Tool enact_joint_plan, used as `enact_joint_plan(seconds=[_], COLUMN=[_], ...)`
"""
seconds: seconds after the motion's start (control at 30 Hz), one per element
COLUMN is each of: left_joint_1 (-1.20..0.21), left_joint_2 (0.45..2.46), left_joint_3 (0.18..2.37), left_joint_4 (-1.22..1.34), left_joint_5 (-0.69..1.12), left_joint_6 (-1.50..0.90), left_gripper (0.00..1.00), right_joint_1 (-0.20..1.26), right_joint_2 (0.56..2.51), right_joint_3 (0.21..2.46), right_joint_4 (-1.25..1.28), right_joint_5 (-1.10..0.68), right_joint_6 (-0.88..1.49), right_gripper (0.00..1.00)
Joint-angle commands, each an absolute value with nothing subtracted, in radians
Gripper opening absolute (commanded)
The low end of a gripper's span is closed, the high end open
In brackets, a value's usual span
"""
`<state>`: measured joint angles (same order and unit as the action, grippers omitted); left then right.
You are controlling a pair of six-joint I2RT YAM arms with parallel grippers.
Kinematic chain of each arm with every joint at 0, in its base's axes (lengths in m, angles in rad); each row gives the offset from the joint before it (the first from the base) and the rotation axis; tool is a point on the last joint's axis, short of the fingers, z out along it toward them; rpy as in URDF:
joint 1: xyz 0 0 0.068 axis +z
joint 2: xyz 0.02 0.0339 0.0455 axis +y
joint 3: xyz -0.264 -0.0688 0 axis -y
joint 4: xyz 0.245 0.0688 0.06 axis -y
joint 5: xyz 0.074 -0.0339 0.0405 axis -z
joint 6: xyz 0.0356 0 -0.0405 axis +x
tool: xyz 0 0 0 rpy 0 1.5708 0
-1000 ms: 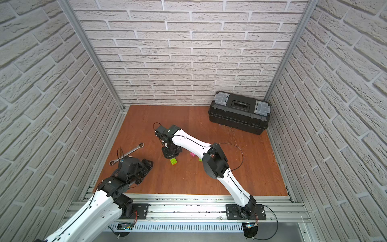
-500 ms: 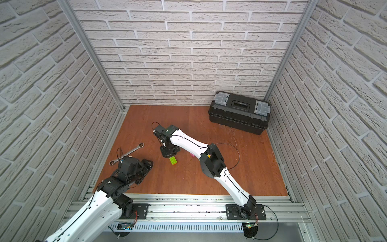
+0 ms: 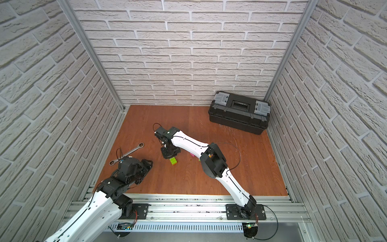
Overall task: Assemble a carrot with lego
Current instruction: Assemble the lego brick with the lego brick, then pick up the lego brick from the center of the board.
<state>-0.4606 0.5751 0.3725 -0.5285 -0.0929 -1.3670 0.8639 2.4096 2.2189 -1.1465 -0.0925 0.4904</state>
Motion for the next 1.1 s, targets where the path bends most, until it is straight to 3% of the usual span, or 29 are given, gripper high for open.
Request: enact_joint_plan(seconds=[0.0, 0.1, 0.23, 0.37, 0.97, 1.03, 1.07], left_joint_1=[-0.462, -0.461, -0.462, -0.462, -0.464, -0.463, -0.463], left_joint_2=[0.574, 0.584, 0.612, 0.646, 0.706, 0.707, 0.707], left_joint_3=[0.370, 0.379, 0.399, 0.415, 0.449, 0.451, 0.451], left_joint_4=[-0.534, -0.535, -0.532, -0.516, -0.502, -0.505, -0.507], left_joint_5=[-0.110, -0.110, -0.107, -0.102, -0.086, -0.084, -0.084], left_joint_6=[-1.370, -1.362, -1.344, -1.334, -1.315, -1.315, -1.317], left_gripper=[0.83, 0.83, 0.83, 0.83, 0.83, 0.83, 0.83], right_joint_1=[0.858, 0.839, 0.799, 0.759, 0.582, 0.577, 0.574], right_joint_2=[2.325, 2.265, 2.189, 2.128, 2.051, 2.046, 2.046], right_joint_3=[2.204, 2.189, 2.170, 2.152, 1.726, 1.707, 1.699], right_joint_4=[-1.145, -1.135, -1.128, -1.127, -0.974, -0.955, -0.948], right_joint_5=[-0.070, -0.053, -0.060, -0.081, -0.045, -0.064, -0.073], right_joint_6=[0.491, 0.487, 0.485, 0.463, 0.138, 0.118, 0.108], right_gripper=[0.18, 0.25, 0.47, 0.58, 0.70, 0.72, 0.78])
